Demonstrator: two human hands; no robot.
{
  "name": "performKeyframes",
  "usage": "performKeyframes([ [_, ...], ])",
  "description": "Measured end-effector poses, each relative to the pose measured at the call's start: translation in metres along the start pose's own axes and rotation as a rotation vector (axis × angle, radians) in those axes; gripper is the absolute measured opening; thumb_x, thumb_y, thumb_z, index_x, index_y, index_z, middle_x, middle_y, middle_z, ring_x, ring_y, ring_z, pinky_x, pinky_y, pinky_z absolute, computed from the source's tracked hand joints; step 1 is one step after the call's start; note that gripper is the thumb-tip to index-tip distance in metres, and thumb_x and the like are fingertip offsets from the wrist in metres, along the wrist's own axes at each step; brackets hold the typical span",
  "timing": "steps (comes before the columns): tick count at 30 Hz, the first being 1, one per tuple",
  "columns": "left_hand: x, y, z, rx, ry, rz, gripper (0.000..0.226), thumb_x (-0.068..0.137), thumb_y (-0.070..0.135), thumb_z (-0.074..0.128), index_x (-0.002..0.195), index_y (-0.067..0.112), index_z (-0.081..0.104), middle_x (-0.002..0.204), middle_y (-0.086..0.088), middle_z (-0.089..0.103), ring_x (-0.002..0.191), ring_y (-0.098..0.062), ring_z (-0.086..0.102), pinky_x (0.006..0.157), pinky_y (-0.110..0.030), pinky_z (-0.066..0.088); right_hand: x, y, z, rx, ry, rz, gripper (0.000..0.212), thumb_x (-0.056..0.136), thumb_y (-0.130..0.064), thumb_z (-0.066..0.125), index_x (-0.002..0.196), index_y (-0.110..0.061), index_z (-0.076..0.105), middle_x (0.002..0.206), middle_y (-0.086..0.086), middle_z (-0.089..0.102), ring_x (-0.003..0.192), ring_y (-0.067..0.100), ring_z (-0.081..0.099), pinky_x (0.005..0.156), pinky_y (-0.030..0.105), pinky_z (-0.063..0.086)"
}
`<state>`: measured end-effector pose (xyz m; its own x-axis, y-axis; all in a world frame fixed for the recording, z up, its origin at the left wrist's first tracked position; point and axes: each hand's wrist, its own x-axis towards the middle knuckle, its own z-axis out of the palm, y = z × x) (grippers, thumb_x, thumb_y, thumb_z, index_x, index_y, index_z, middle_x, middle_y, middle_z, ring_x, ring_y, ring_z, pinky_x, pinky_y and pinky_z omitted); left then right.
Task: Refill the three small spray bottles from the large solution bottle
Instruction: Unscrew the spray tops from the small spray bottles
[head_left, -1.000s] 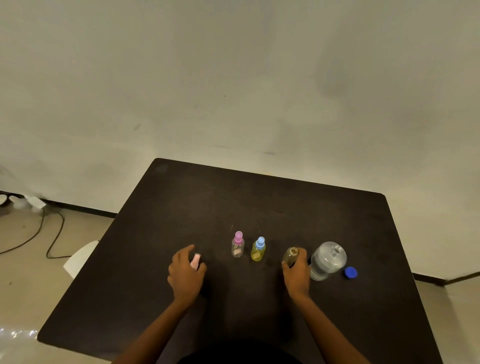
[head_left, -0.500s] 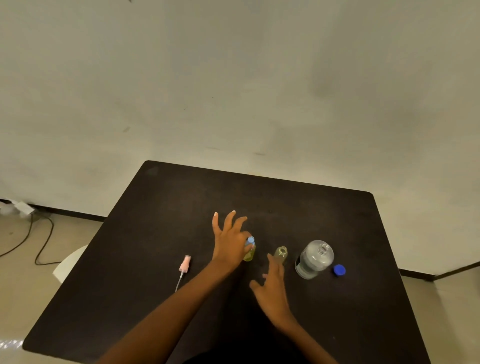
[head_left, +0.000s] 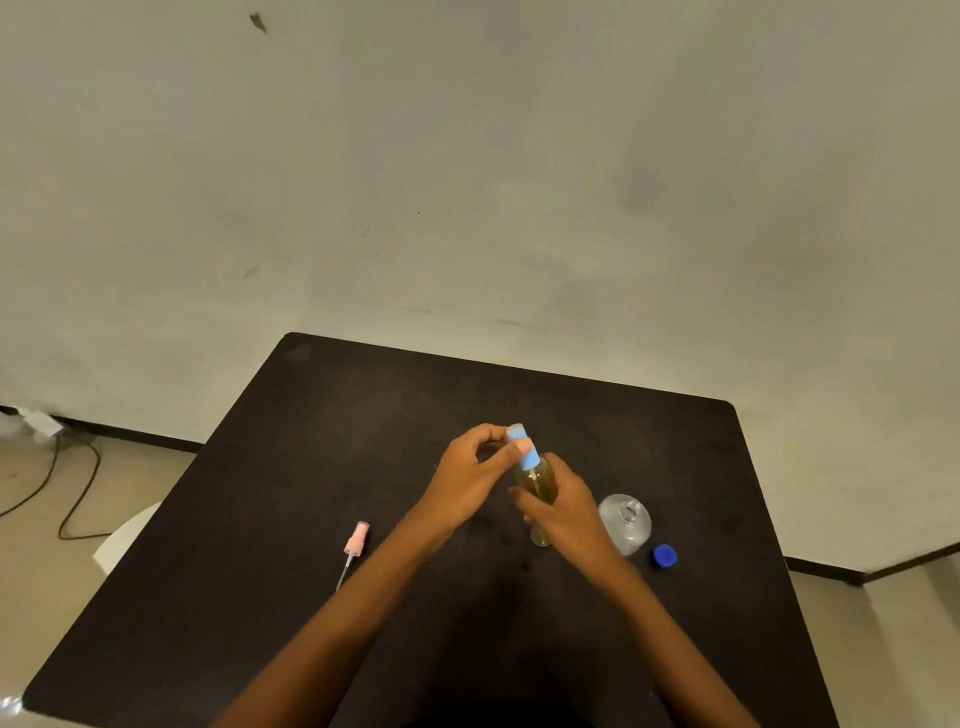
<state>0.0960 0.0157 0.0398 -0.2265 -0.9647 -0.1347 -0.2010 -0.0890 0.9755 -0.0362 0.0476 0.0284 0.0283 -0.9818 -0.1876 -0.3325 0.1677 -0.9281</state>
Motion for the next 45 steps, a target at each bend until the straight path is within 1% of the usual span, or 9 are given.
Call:
performKeyframes([
  [3, -0.013, 0.023, 0.003, -0.269, -0.268, 0.013, 0.037, 0.099, 0.03, 0.037, 0.122, 0.009, 0.058, 0.127, 0.0, 0.06, 0.116, -0.016, 0.058, 0.095, -0.028, 0.05, -0.013, -0.027, -0.015, 0.243, -0.168, 0.061, 0.011, 0.085, -0.009, 0.059, 0.074, -0.01, 0.056, 0.057, 0.007, 0.051, 0.048, 0.017, 0.047, 0.047, 0.029, 0.042],
  [7, -0.031, 0.046, 0.009, -0.477, -0.384, 0.038, 0.037, 0.096, 0.034, 0.033, 0.101, 0.008, 0.059, 0.128, -0.007, 0.06, 0.092, -0.012, 0.068, 0.071, -0.022, 0.056, -0.033, -0.054, -0.026, 0.484, -0.39, 0.077, 0.018, 0.08, -0.01, 0.059, 0.064, -0.011, 0.054, 0.051, 0.007, 0.045, 0.04, 0.016, 0.042, 0.041, 0.026, 0.037],
  [9, -0.036, 0.055, 0.011, -0.456, -0.357, 0.082, 0.035, 0.096, 0.04, 0.036, 0.09, 0.015, 0.06, 0.129, -0.008, 0.06, 0.081, -0.017, 0.069, 0.067, -0.019, 0.056, -0.039, -0.059, -0.026, 0.461, -0.332, 0.064, 0.02, 0.082, -0.006, 0.058, 0.063, -0.01, 0.053, 0.05, 0.007, 0.046, 0.039, 0.016, 0.042, 0.041, 0.025, 0.038],
  [16, -0.038, 0.056, 0.022, -0.447, -0.255, 0.174, 0.038, 0.071, 0.066, 0.059, 0.083, 0.031, 0.067, 0.132, 0.01, 0.058, 0.125, -0.011, 0.052, 0.1, -0.029, 0.047, -0.053, -0.069, -0.017, 0.162, 0.081, -0.044, 0.015, 0.082, -0.004, 0.06, 0.077, -0.017, 0.055, 0.055, 0.0, 0.056, 0.045, 0.008, 0.055, 0.045, 0.017, 0.046],
  [21, -0.04, 0.05, 0.031, -0.314, -0.095, 0.201, 0.047, 0.071, 0.059, 0.062, 0.1, 0.021, 0.066, 0.116, 0.02, 0.065, 0.114, 0.004, 0.056, 0.09, -0.015, 0.049, -0.053, -0.057, -0.007, -0.153, 0.326, -0.143, 0.02, 0.082, -0.018, 0.065, 0.095, -0.027, 0.053, 0.069, -0.021, 0.053, 0.062, -0.001, 0.058, 0.057, 0.007, 0.045],
  [26, -0.033, 0.069, 0.008, -0.485, -0.284, 0.187, 0.063, 0.078, 0.057, 0.056, 0.132, 0.027, 0.045, 0.132, 0.002, 0.058, 0.125, -0.014, 0.052, 0.1, -0.027, 0.046, -0.052, -0.075, -0.022, 0.129, 0.141, -0.056, 0.012, 0.08, -0.006, 0.062, 0.074, -0.013, 0.054, 0.052, -0.001, 0.052, 0.043, 0.011, 0.05, 0.046, 0.025, 0.044],
  [31, -0.036, 0.079, 0.005, -0.506, -0.321, 0.172, 0.043, 0.082, 0.025, 0.055, 0.125, 0.025, 0.05, 0.11, -0.003, 0.071, 0.103, -0.014, 0.066, 0.084, -0.023, 0.053, -0.058, -0.084, -0.037, 0.613, -0.292, 0.053, 0.01, 0.08, -0.009, 0.06, 0.074, -0.007, 0.052, 0.051, 0.008, 0.046, 0.038, 0.016, 0.042, 0.041, 0.025, 0.037],
  [39, -0.039, 0.076, 0.022, -0.521, -0.118, 0.191, 0.069, 0.067, 0.023, 0.067, 0.131, 0.034, 0.044, 0.098, -0.005, 0.074, 0.098, -0.014, 0.069, 0.091, -0.029, 0.053, -0.057, -0.081, -0.014, 0.133, 0.284, -0.12, 0.015, 0.081, -0.013, 0.063, 0.077, -0.026, 0.055, 0.058, -0.004, 0.056, 0.046, 0.003, 0.054, 0.046, 0.014, 0.045],
  [45, -0.034, 0.087, 0.015, -0.563, -0.23, 0.281, 0.078, 0.072, 0.048, 0.071, 0.138, 0.047, 0.031, 0.127, -0.005, 0.062, 0.118, -0.02, 0.058, 0.092, -0.029, 0.051, -0.055, -0.094, -0.029, 0.283, 0.084, -0.079, 0.009, 0.082, -0.008, 0.059, 0.075, -0.011, 0.054, 0.052, 0.005, 0.052, 0.041, 0.015, 0.046, 0.044, 0.03, 0.042],
])
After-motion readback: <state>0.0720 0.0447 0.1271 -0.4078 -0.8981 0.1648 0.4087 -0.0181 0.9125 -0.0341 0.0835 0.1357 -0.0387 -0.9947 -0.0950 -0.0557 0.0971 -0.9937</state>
